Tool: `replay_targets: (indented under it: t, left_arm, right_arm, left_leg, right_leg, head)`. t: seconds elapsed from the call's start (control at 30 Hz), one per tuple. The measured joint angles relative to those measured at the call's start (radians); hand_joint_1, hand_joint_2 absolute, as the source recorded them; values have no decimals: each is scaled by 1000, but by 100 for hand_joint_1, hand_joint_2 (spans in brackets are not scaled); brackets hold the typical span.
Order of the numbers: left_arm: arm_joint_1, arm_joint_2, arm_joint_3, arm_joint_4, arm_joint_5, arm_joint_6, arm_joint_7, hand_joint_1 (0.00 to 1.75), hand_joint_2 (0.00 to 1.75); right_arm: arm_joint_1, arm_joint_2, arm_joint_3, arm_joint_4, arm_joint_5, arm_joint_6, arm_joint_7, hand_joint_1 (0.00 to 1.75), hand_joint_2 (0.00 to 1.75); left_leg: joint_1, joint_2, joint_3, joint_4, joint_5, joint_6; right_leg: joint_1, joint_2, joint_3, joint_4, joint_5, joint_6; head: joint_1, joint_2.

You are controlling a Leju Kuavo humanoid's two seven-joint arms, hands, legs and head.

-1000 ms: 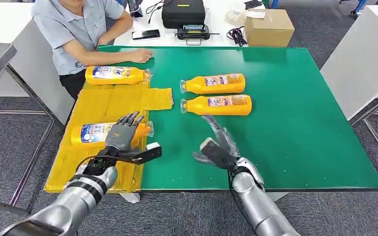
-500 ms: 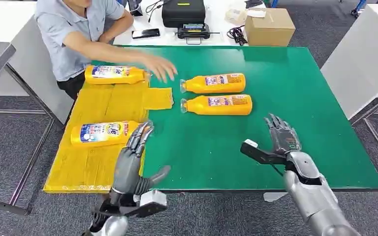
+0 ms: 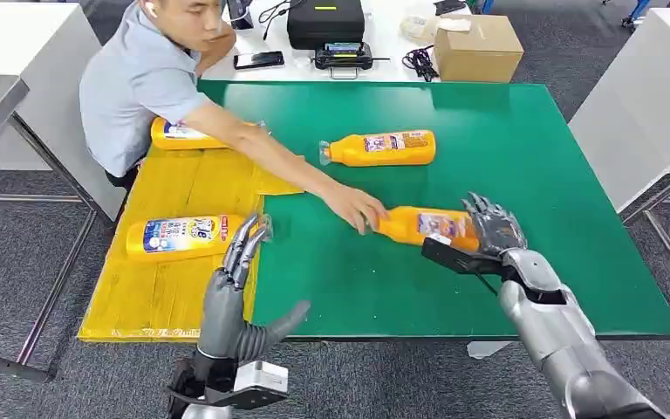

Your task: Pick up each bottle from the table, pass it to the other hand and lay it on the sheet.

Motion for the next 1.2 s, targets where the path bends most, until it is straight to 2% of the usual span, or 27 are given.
replay_targets:
  t: [0.43,0.67,0.9,1.2]
  left_arm:
    - [-21,-3,-23,31,3,0,-2,0,175]
    - [-30,-3,-25,49,23,0,-27,0,175]
    - [-44,-3,-27,81,54,0,-28,0,175]
    - [-44,0,-30,94,73,-1,-22,0,175]
  right_arm:
    - [-74,48,60,41,-42,35,-19,0,175]
    - [-127,51,107,108,-152,138,3,0,175]
    - [-175,25,179,208,-157,217,44,0,175]
    - [-180,-63,240,226,-150,210,86,0,175]
  left_leg:
    - [0,0,0,0,0,0]
    - [0,0,0,0,0,0]
    - [0,0,0,0,0,0]
    - [0,-1,0,0,0,0]
  right_leg:
    - [0,0,0,0,0,0]
    - [0,0,0,0,0,0]
    - [0,0,0,0,0,0]
    - [0,0,0,0,0,0]
  head:
    - [0,0]
    - [0,0]
    - [0,0]
    - [0,0]
